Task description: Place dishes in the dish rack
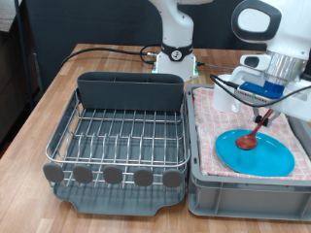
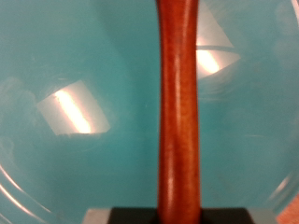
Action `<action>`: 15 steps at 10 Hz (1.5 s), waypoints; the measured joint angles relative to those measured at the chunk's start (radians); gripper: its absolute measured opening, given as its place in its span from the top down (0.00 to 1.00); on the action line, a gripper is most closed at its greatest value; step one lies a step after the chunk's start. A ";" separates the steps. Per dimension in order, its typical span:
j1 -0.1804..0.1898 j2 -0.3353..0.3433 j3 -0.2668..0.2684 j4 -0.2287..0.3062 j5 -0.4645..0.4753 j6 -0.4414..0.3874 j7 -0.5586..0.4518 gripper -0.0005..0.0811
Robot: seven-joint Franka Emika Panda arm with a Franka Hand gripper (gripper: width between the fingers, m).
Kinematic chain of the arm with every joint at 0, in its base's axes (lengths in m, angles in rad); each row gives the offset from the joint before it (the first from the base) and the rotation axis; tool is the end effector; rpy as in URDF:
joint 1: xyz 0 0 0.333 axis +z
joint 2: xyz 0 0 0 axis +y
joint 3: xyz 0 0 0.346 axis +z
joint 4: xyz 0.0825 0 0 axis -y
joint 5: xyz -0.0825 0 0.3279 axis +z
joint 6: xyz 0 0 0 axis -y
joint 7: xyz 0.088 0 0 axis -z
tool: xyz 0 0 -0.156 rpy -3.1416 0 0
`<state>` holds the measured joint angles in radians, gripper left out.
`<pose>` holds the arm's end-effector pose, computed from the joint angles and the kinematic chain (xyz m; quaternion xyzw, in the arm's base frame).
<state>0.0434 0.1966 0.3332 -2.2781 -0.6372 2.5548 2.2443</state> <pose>0.4857 0.1821 0.3078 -0.7676 0.6199 -0.1626 0.0091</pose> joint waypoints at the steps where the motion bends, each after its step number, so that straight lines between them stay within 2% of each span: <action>1: -0.003 -0.039 0.000 -0.019 0.044 -0.022 -0.014 0.88; 4: -0.004 -0.155 -0.001 -0.079 0.178 -0.120 0.013 0.88; 6: -0.003 -0.236 -0.004 -0.140 0.230 -0.134 0.043 0.88; 9: -0.007 -0.245 -0.017 -0.148 0.223 -0.144 0.084 0.88; 12: -0.014 -0.334 -0.054 -0.238 0.264 -0.152 0.160 0.88; 15: -0.014 -0.427 -0.099 -0.340 0.326 -0.150 0.184 0.88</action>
<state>0.0291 -0.2307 0.2338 -2.6177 -0.3114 2.4048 2.4287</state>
